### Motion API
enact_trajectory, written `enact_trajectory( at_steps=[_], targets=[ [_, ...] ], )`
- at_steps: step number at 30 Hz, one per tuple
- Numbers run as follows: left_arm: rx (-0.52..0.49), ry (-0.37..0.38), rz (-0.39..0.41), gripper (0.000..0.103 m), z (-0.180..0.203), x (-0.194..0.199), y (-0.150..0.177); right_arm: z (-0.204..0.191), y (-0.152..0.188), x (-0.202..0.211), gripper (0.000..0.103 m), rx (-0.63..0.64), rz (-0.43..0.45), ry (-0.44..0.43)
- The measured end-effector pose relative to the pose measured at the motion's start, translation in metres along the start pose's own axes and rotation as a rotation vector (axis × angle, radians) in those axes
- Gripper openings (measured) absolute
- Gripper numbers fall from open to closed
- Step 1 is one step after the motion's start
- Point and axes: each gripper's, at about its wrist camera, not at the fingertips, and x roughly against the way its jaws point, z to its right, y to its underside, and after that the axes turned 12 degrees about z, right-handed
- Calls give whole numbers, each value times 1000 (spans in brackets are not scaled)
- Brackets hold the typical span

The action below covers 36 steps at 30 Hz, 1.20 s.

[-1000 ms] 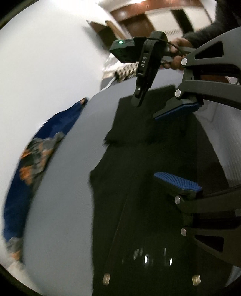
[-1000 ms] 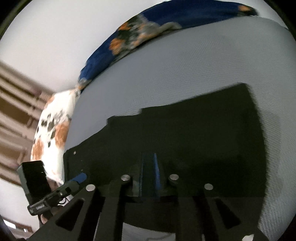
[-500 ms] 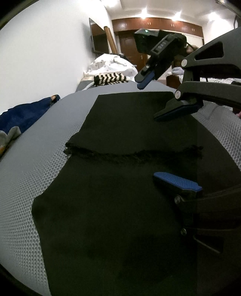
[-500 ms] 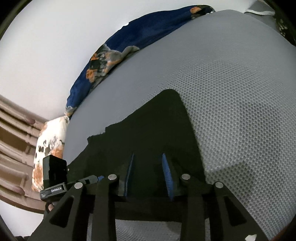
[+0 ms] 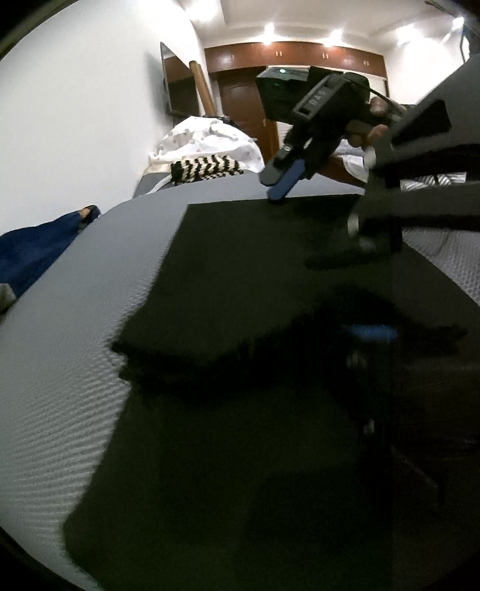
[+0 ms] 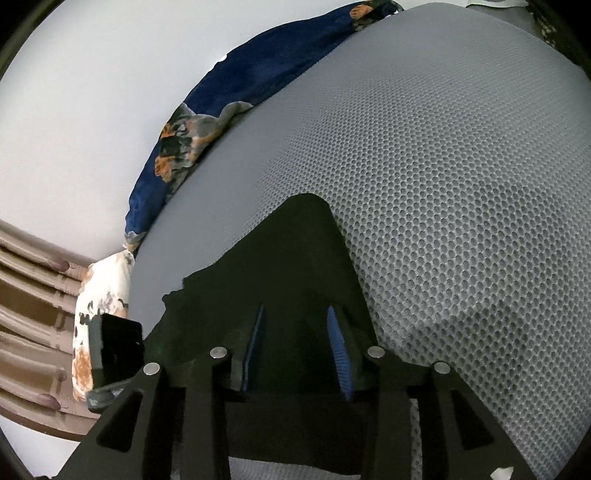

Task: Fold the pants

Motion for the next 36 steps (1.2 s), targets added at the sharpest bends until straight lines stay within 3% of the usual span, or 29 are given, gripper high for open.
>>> enact_trajectory(
  at_steps=[4,7,15,22,25,31,36],
  targets=[
    [29,6,25,11,-4,-2,4,1,-1,-1,35,4,-1,2],
    [-11,-28,45,8,3,5,4,-2,-1,0,35,18,3,11],
    [-111,-80,144,8,32,51,7,-14,9,9,40,54,15,-1],
    [-91,-154,188,8,16,84,16,-40,28,-10,40,109,-33,-22],
    [-44,-186,165,8,-4,82,26,-49,38,-24,40,157,-60,15],
    [-57,-237,154,8,-23,71,37,-62,50,-45,35,301,-89,142],
    [-159,-291,164,10,-9,72,35,-76,34,-52,35,368,-66,177]
  ],
)
